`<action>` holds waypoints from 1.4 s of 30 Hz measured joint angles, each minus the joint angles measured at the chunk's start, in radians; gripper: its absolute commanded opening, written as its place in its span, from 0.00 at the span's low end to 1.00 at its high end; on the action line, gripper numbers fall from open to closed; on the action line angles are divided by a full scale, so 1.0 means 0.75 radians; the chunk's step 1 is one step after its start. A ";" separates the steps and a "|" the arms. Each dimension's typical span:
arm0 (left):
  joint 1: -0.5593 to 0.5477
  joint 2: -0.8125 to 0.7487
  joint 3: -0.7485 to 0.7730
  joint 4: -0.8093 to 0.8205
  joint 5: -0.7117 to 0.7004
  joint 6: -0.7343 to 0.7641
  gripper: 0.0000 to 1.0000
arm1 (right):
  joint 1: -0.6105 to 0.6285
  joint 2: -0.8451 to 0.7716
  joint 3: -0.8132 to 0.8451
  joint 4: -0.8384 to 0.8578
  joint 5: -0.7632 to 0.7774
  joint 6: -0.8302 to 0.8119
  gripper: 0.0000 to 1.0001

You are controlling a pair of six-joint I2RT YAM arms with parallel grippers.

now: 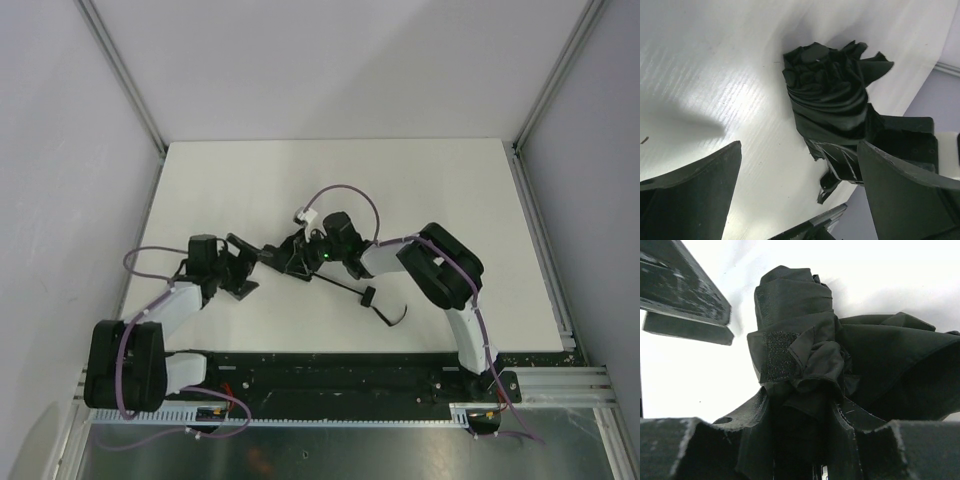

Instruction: Put away the umbrella

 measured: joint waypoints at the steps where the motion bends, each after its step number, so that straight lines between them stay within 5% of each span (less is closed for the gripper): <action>1: 0.000 0.021 0.002 0.001 0.015 -0.001 0.99 | -0.010 0.006 0.000 0.007 -0.035 0.014 0.00; 14: -0.108 0.264 0.046 0.196 0.045 -0.118 0.91 | -0.061 0.062 0.003 0.060 -0.304 0.173 0.00; 23: -0.156 0.334 0.049 0.253 -0.028 -0.172 0.53 | -0.074 0.067 0.017 0.043 -0.357 0.193 0.00; 27: -0.161 0.346 0.050 0.254 -0.048 -0.163 0.22 | -0.076 0.069 0.028 0.016 -0.361 0.190 0.00; 31: -0.162 0.363 0.056 0.285 -0.040 -0.179 0.04 | -0.078 0.060 0.030 -0.016 -0.338 0.188 0.00; 35: -0.164 0.366 0.054 0.315 -0.030 -0.204 0.00 | -0.071 0.017 0.026 -0.081 -0.258 0.179 0.15; 42: -0.193 0.351 0.019 0.353 -0.008 -0.196 0.00 | -0.011 -0.132 -0.002 -0.331 -0.026 0.119 0.66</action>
